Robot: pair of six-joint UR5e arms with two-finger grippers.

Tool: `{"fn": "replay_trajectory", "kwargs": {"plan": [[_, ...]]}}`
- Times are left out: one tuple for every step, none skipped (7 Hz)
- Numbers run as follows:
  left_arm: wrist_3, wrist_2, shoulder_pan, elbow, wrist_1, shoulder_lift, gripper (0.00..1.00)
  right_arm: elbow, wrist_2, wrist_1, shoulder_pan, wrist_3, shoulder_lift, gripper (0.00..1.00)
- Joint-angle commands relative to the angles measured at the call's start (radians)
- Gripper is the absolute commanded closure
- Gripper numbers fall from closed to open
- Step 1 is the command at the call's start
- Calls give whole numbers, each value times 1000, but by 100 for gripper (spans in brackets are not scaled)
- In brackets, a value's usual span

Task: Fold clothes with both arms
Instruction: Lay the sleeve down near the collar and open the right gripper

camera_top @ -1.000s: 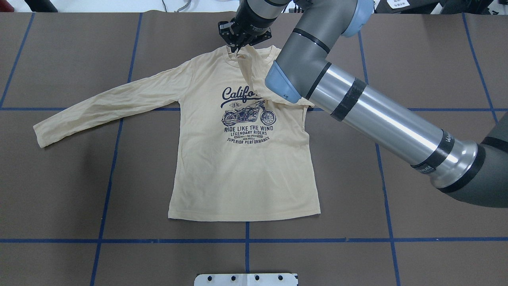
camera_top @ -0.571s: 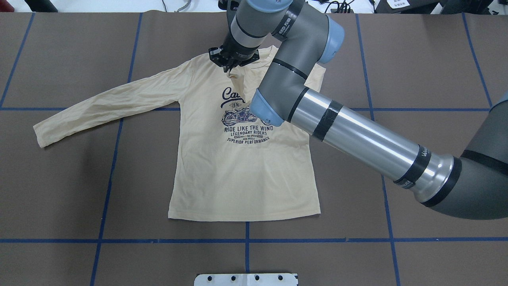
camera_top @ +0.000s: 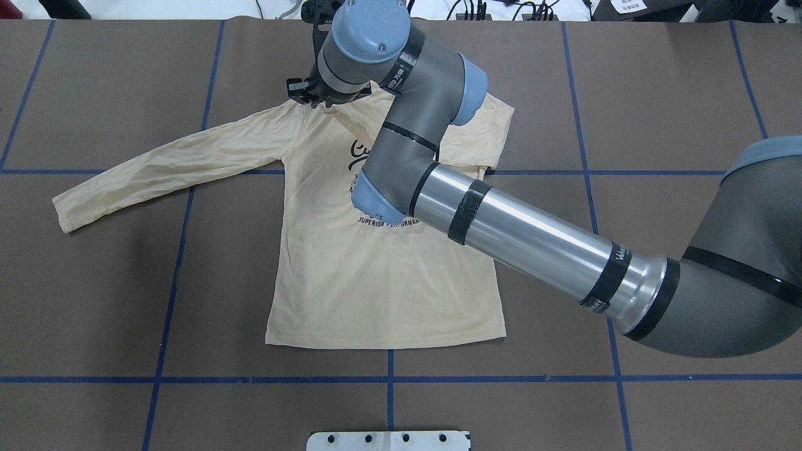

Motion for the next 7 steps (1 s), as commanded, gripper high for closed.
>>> {"fn": "replay_trajectory", "kwargs": {"plan": [[0, 0, 0, 10, 0, -11, 0, -7, -156, 23, -48, 91, 13, 1], [-1, 0, 0, 10, 0, -14, 0, -5, -158, 23, -48, 126, 13, 1], [-1, 0, 0, 8, 0, -19, 0, -2, -156, 21, -48, 135, 13, 1], [-3, 0, 0, 8, 0, -26, 0, 2, -153, 14, -47, 155, 12, 1], [-47, 3, 2, 13, 0, -46, 0, 7, -150, -3, -45, 160, 12, 1], [-130, 8, 18, 8, -27, -55, 0, 56, -129, -90, -30, 167, 7, 1], [-253, 91, 55, -4, -88, -54, 0, 129, -68, -264, 4, 158, 3, 1]]}}
